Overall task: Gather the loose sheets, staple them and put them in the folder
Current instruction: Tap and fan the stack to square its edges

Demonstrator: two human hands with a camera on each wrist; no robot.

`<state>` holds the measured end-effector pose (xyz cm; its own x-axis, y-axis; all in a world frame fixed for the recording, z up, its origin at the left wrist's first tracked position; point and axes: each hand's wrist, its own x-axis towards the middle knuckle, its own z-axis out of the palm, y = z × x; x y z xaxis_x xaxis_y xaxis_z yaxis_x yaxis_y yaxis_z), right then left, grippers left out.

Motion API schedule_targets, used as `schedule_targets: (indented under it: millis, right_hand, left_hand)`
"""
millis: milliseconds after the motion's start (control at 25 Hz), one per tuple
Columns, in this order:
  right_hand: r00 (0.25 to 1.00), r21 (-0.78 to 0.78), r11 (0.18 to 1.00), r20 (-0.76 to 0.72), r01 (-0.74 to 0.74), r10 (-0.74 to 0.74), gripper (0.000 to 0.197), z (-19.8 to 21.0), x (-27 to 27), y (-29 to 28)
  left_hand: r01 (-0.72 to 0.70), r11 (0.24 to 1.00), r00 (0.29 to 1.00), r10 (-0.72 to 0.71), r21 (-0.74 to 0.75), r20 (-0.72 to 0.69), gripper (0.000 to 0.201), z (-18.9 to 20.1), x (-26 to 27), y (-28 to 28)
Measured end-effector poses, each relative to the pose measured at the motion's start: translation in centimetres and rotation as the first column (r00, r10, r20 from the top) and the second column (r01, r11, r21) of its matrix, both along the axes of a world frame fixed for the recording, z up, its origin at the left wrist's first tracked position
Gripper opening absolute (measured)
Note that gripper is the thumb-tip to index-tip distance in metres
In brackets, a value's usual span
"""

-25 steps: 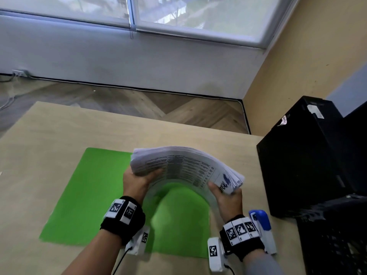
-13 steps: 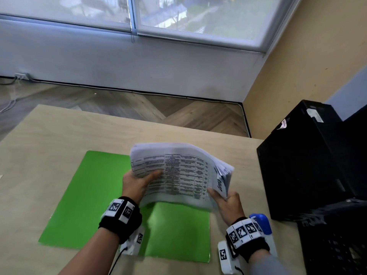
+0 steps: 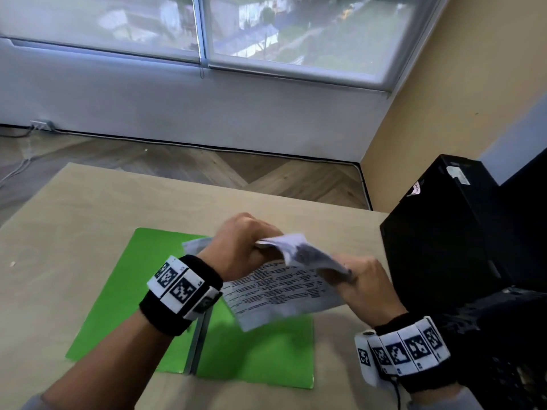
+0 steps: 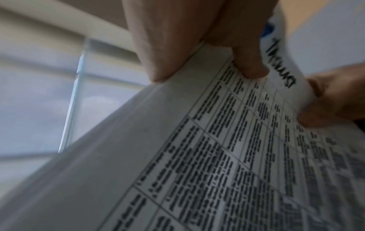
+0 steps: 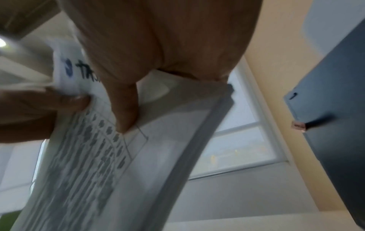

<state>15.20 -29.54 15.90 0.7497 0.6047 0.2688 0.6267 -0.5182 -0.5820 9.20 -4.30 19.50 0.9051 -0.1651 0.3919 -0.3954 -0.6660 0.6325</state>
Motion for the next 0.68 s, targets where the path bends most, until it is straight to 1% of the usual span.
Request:
schedule_targets:
  millis: [40, 80, 120, 160, 200, 240, 280, 360, 400, 480, 520, 560, 600, 680]
  right_hand:
    - [0.994, 0.105, 0.991, -0.082, 0.079, -0.070, 0.021, 0.1, 0.1, -0.4]
    - [0.970, 0.283, 0.946, -0.221, 0.159, -0.097, 0.017, 0.0, 0.3, -0.8]
    - [0.926, 0.450, 0.857, -0.370, 0.251, -0.077, 0.017, 0.3, 0.2, -1.0]
    - [0.872, 0.568, 0.754, -0.489, 0.330, -0.014, 0.024, 0.1, -0.1, -1.0]
    - [0.803, 0.610, 0.676, -0.594, 0.414, 0.044, 0.031, 0.0, -0.5, -0.6]
    - [0.755, 0.609, 0.635, -0.653, 0.475, 0.062, 0.034, -0.3, -0.9, 0.1]
    - [0.728, 0.597, 0.618, -0.683, 0.511, 0.057, 0.029, -0.2, -1.5, 1.1]
    - [0.742, 0.588, 0.607, -0.671, 0.535, -0.003, 0.016, -0.1, -2.1, 2.8]
    - [0.763, 0.597, 0.605, -0.646, 0.527, -0.026, 0.015, 0.0, -2.2, 3.3]
    - [0.798, 0.622, 0.604, -0.601, 0.497, -0.038, 0.016, -0.1, -2.4, 4.0]
    - [0.799, 0.613, 0.612, -0.600, 0.499, -0.050, 0.017, -0.1, -2.5, 4.3]
    - [0.793, 0.597, 0.624, -0.606, 0.504, -0.061, 0.019, -0.7, -2.6, 4.4]
    - [0.768, 0.578, 0.621, -0.637, 0.530, -0.063, 0.022, -1.2, -2.8, 4.4]
    - [0.717, 0.556, 0.609, -0.697, 0.566, -0.030, 0.035, -1.8, -3.3, 4.6]
  left_hand:
    - [-0.059, 0.990, 0.998, 0.053, -0.128, -0.046, 0.027, -0.4, -0.2, 0.2]
    - [-0.125, 0.946, 0.988, 0.092, -0.299, -0.121, 0.029, -0.7, -0.5, 0.3]
    - [-0.197, 0.856, 0.974, 0.115, -0.478, -0.195, 0.026, -0.8, -0.7, 0.3]
    - [-0.258, 0.736, 0.960, 0.120, -0.626, -0.254, 0.021, -1.0, -1.0, 0.3]
    - [-0.316, 0.615, 0.944, 0.128, -0.722, -0.305, 0.021, -1.2, -1.3, 0.1]
    - [-0.362, 0.516, 0.929, 0.132, -0.776, -0.346, 0.024, -1.4, -1.6, -0.3]
    - [-0.391, 0.455, 0.919, 0.139, -0.800, -0.370, 0.026, -1.7, -1.7, -0.6]
    - [-0.433, 0.404, 0.901, 0.201, -0.806, -0.384, 0.027, -2.4, -1.8, -1.1]
    - [-0.450, 0.388, 0.891, 0.249, -0.804, -0.379, 0.029, -2.6, -1.8, -1.3]
    - [-0.447, 0.365, 0.881, 0.337, -0.817, -0.332, 0.037, -2.8, -2.1, -1.4]
    - [-0.436, 0.365, 0.879, 0.371, -0.823, -0.301, 0.043, -2.8, -2.2, -1.4]
    - [-0.431, 0.367, 0.873, 0.402, -0.825, -0.277, 0.048, -3.0, -2.2, -1.3]
    - [-0.431, 0.367, 0.864, 0.430, -0.824, -0.261, 0.050, -3.1, -2.2, -1.3]
    - [-0.446, 0.378, 0.843, 0.481, -0.811, -0.240, 0.047, -3.3, -2.0, -1.4]
